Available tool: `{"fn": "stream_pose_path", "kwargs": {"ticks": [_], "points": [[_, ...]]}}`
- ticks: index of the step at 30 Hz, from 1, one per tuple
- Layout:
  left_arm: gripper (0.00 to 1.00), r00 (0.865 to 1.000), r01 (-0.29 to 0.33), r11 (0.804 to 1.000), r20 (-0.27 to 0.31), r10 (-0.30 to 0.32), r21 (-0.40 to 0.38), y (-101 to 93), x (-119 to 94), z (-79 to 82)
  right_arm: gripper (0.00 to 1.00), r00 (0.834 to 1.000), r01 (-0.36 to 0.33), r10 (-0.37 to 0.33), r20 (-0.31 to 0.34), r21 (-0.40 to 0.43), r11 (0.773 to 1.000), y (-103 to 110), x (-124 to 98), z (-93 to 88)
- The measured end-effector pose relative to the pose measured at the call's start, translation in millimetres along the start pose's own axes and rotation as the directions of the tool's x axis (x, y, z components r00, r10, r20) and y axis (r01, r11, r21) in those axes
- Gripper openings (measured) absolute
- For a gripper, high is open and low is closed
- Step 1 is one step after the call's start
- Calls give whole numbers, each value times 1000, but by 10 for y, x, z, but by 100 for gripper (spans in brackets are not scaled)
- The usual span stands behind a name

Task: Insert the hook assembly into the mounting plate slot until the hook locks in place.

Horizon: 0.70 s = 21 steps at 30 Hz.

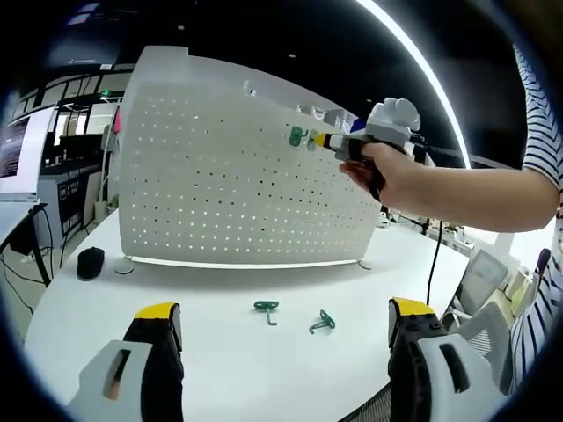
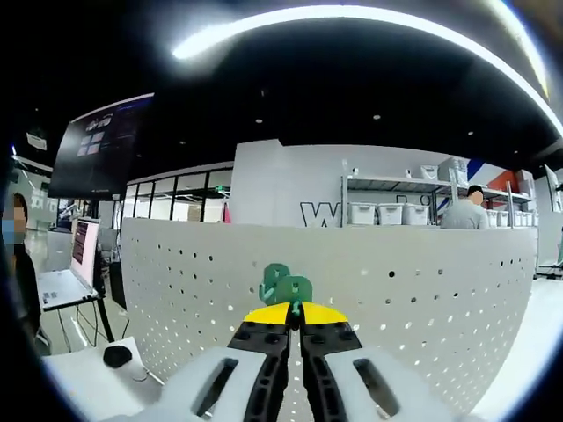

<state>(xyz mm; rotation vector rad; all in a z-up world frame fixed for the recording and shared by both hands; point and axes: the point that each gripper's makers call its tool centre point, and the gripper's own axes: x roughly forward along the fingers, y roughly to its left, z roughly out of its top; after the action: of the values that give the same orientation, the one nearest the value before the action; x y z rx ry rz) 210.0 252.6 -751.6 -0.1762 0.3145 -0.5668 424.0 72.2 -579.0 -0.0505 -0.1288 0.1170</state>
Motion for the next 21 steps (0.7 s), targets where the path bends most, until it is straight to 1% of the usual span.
{"fn": "stream_pose_path", "kwargs": {"ticks": [5, 13, 15, 17, 21], "points": [[100, 1000, 1, 1000, 1, -1, -1, -1, 0, 1, 0, 1000, 19, -19, 14, 4, 1000, -76, 47, 52], [99, 1000, -1, 1000, -2, 1, 0, 13, 3, -6, 0, 998, 61, -61, 21, -5, 998, -209, 107, 80], [99, 1000, -3, 1000, -3, 3, -1, 16, 2, -8, 0, 997, 70, -70, 15, 15, 997, -252, 135, 67], [99, 1000, -2, 1000, -3, 2, -1, 16, 4, -9, 0, 997, 75, -75, 13, 0, 997, -265, 156, 63], [99, 1000, -4, 1000, -4, 4, 0, 21, 5, -11, 0, 997, 81, -81, 13, -2, 997, -268, 186, 58]]}}
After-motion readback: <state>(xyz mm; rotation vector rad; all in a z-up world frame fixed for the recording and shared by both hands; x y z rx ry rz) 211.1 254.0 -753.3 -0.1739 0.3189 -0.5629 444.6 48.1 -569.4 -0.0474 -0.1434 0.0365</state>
